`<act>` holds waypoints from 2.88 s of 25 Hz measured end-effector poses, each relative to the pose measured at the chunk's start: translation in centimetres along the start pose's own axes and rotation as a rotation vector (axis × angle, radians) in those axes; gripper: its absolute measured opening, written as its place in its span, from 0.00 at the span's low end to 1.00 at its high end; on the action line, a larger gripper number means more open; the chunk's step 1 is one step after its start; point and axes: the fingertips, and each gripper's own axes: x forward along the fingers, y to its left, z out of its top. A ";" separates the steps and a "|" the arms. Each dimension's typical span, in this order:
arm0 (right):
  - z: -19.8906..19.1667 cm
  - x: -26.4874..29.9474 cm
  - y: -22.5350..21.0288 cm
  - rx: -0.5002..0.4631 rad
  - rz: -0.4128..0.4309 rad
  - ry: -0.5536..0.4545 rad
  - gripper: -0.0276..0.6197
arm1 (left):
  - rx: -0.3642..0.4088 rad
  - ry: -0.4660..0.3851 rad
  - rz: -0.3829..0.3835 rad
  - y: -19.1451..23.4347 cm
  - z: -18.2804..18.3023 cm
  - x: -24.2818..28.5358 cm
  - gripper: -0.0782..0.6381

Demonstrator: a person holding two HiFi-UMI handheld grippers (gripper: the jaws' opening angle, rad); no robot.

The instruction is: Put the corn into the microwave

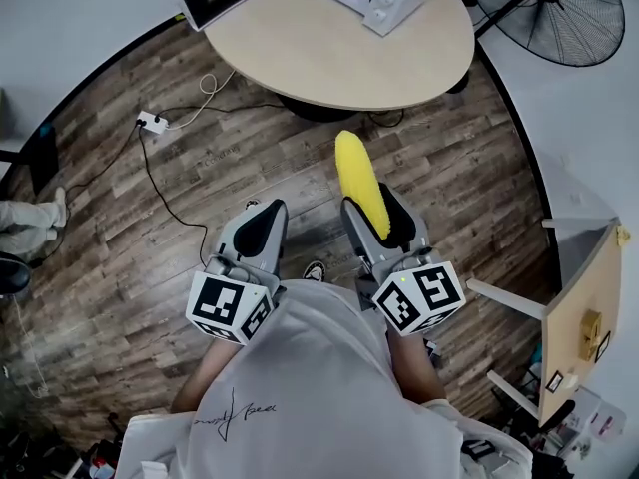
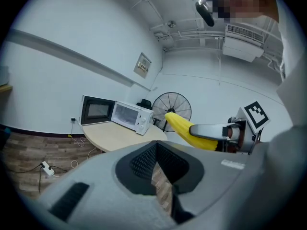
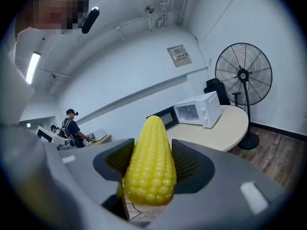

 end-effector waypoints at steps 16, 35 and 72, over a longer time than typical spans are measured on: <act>3.5 13.3 3.8 -0.005 -0.047 -0.006 0.44 | 0.000 -0.021 0.011 14.9 7.4 1.7 0.09; 7.1 23.7 5.3 -0.022 -0.160 -0.068 0.44 | 0.075 -0.058 -0.061 25.3 14.9 4.6 0.09; 14.8 38.4 -9.7 0.081 -0.297 -0.137 0.44 | 0.122 0.044 -0.228 31.2 22.1 25.9 0.09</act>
